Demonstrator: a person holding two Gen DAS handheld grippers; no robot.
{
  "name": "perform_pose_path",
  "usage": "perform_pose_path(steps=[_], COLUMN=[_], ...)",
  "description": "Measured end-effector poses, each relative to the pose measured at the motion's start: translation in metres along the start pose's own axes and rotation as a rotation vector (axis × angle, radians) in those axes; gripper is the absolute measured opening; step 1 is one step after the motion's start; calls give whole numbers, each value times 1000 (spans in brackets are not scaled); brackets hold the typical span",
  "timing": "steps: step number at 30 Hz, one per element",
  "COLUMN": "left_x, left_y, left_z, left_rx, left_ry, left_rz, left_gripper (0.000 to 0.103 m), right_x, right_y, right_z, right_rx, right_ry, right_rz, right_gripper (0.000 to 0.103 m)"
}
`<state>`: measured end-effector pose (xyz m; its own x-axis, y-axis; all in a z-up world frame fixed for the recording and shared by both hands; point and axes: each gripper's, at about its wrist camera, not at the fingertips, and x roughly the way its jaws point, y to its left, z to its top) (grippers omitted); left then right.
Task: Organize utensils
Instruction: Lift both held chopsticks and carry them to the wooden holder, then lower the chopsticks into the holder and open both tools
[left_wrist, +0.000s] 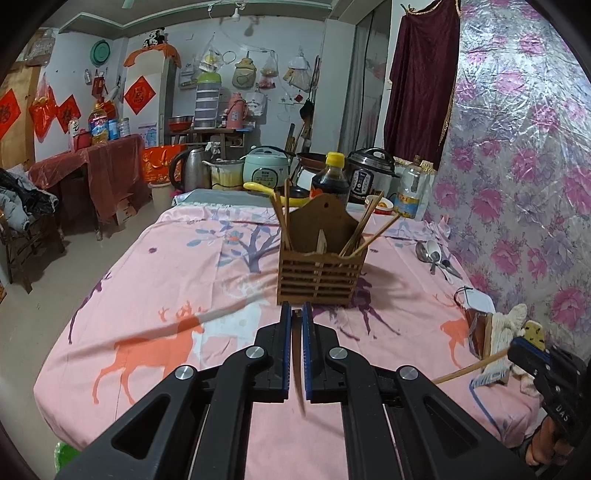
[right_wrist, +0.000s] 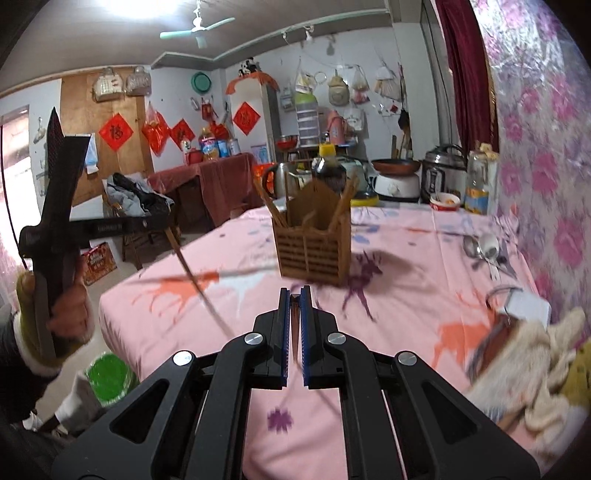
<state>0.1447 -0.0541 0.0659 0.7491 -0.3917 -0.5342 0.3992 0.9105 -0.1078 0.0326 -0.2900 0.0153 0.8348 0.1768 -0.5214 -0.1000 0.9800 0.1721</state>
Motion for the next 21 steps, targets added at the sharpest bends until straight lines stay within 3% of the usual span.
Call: perform_pose_path(steps=[11, 21], left_x=[36, 51], left_y=[-6, -6], left_z=[67, 169], left_rx=[7, -20], left_ry=[-10, -172], left_rz=[-29, -17], left_gripper=[6, 6], right_x=[49, 80], right_y=[-3, -13], right_z=[66, 147], right_rx=[-12, -40], right_ry=[-33, -156], right_rz=[21, -25], right_gripper=[6, 6])
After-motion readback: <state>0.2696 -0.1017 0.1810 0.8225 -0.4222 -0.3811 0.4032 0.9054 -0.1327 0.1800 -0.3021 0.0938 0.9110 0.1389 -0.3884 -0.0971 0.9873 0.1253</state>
